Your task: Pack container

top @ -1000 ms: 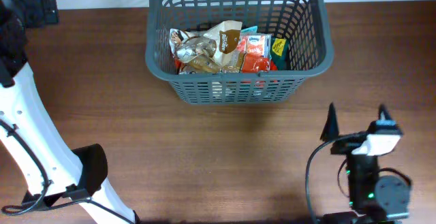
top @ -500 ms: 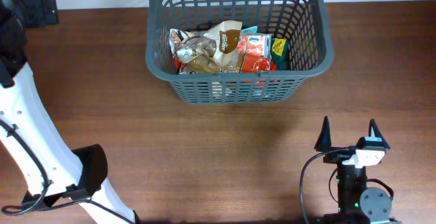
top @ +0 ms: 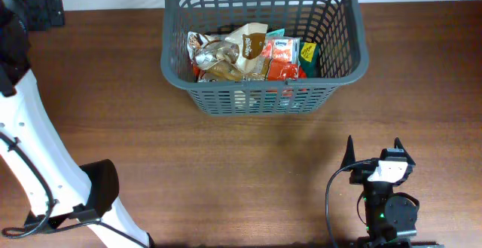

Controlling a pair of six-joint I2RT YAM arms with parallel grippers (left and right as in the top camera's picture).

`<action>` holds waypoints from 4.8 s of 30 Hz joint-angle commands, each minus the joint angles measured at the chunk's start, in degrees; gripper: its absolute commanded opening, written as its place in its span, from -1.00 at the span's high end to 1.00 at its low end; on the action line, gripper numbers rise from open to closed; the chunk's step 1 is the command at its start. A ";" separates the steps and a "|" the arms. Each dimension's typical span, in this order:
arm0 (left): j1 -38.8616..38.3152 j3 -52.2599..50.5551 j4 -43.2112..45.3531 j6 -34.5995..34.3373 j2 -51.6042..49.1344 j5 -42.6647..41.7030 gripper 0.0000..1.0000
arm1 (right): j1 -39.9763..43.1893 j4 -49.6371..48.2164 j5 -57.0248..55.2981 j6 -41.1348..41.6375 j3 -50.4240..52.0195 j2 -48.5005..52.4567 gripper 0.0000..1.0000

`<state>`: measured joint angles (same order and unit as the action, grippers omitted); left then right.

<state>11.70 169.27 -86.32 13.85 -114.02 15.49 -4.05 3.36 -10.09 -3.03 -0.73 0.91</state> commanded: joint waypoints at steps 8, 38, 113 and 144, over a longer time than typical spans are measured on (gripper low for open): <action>0.17 -0.13 0.11 -0.76 -0.07 0.39 -0.99 | 0.37 0.26 -0.94 0.11 0.42 -0.48 -0.98; -12.13 -103.51 69.96 -12.74 60.65 -10.54 -0.99 | 0.37 0.26 -0.92 0.11 0.42 -0.48 -0.97; -12.31 -164.21 70.38 -6.43 113.72 -4.72 -0.99 | 0.37 0.26 -0.92 0.11 0.42 -0.50 -0.99; -12.31 -164.21 70.38 -6.43 113.72 -4.72 -0.99 | 0.37 0.26 -0.92 0.11 0.42 -0.50 -0.98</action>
<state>-0.43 5.80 -16.10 6.46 -0.91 10.13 -4.05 3.36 -10.07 -3.05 -0.73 0.91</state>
